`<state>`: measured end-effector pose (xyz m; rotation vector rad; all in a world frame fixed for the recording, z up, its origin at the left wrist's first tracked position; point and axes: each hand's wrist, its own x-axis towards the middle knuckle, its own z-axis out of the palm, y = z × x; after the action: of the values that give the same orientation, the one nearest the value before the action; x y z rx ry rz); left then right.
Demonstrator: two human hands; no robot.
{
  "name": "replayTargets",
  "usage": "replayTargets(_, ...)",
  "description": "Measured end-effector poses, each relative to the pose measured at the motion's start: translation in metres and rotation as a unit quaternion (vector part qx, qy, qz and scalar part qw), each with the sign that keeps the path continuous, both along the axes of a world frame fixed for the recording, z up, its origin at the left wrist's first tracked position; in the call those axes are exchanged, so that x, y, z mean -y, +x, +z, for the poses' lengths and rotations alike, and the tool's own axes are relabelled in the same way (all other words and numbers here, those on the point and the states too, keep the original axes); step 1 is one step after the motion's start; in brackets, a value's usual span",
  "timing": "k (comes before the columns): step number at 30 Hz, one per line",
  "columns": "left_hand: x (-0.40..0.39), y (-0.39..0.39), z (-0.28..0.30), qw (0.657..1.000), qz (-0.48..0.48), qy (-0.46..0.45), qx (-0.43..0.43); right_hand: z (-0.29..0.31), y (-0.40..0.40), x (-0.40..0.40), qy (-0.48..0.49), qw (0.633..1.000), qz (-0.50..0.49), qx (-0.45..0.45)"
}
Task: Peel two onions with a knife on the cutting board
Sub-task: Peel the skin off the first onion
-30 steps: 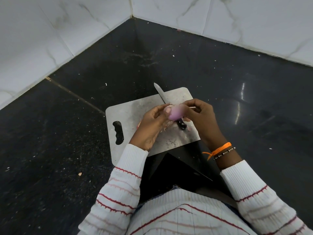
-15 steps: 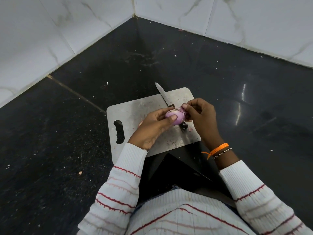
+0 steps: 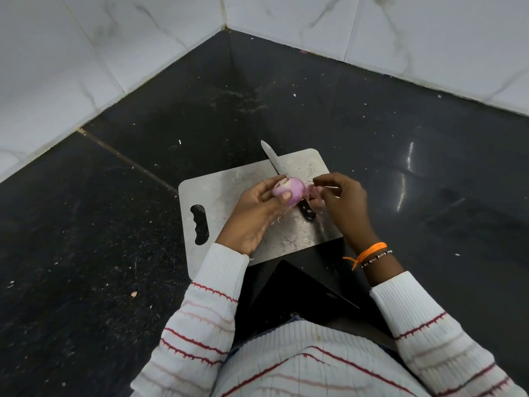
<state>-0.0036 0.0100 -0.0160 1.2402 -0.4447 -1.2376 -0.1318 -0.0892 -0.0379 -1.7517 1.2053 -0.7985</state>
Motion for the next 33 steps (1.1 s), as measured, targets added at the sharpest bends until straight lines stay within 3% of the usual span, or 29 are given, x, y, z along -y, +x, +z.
replayTargets(7,0.0,-0.004,0.001,0.991,0.059,0.011,0.119,0.019,0.009,-0.014,0.056,0.995,0.044,0.069)
replayTargets(10,0.001,-0.005,0.002,0.988,0.061,0.01,0.141,0.02,0.009,-0.015,0.061,0.996,0.045,0.049)
replayTargets(27,0.0,-0.009,0.006,0.985,0.032,0.01,0.167,0.024,0.004,-0.016,0.018,0.999,0.031,0.032)
replayTargets(33,0.001,-0.009,0.003,0.991,0.019,0.016,0.132,0.025,0.0,-0.012,0.08,0.992,0.023,0.092)
